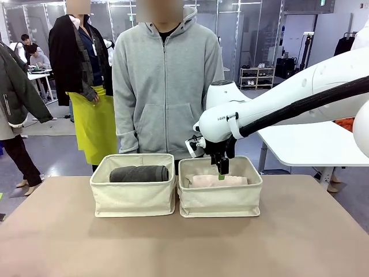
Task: Divide the towels into two baskets.
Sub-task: Pick up one hotel-folded towel from the bottom of the table and place it in the Fabric basket indicated by the person.
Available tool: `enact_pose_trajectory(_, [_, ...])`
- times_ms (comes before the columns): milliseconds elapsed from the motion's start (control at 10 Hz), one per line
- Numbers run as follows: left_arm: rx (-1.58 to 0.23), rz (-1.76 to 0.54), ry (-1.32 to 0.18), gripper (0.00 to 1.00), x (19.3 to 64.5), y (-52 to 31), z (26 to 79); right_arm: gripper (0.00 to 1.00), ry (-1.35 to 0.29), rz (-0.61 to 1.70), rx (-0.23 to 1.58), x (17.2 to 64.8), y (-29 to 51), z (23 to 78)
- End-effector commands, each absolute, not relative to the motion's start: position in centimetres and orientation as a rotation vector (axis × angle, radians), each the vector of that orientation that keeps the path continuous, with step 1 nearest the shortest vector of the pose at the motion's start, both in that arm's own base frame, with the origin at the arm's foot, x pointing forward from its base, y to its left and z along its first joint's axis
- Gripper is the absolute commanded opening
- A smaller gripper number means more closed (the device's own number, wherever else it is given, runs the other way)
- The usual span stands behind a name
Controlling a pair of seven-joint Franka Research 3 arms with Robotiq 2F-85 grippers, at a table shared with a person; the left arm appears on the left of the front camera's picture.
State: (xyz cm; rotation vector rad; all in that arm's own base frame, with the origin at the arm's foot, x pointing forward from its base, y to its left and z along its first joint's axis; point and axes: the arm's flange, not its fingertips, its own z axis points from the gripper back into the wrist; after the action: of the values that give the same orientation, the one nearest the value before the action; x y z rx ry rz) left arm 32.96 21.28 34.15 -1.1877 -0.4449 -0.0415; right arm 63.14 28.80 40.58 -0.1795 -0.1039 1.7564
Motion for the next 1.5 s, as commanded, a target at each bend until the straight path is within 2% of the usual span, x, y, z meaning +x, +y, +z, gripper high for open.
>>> enact_pose_trajectory(0, [-1.185,-0.036,-0.432,1.00,32.6,21.4,34.7,1.00,-0.108,1.762,-0.181,63.2,28.8,40.6])
enact_pose_trajectory(900, [-1.185,-0.036,-0.432,1.00,32.6,21.4,34.7,1.00,-0.103,1.757,-0.179,63.1,28.8,40.5])
enact_pose_trajectory(1100, [-1.185,-0.036,-0.432,1.00,32.6,21.4,34.7,1.00,-0.077,1.706,-0.093,59.5,25.6,43.3])
enact_pose_trajectory(1300, [-1.185,-0.036,-0.432,1.00,32.6,21.4,34.7,1.00,-0.129,1.639,-0.035,55.1,20.8,45.9])
enact_pose_trajectory(1400, [-1.185,-0.036,-0.432,1.00,32.6,21.4,34.7,1.00,-0.118,1.596,0.049,53.7,17.5,46.9])
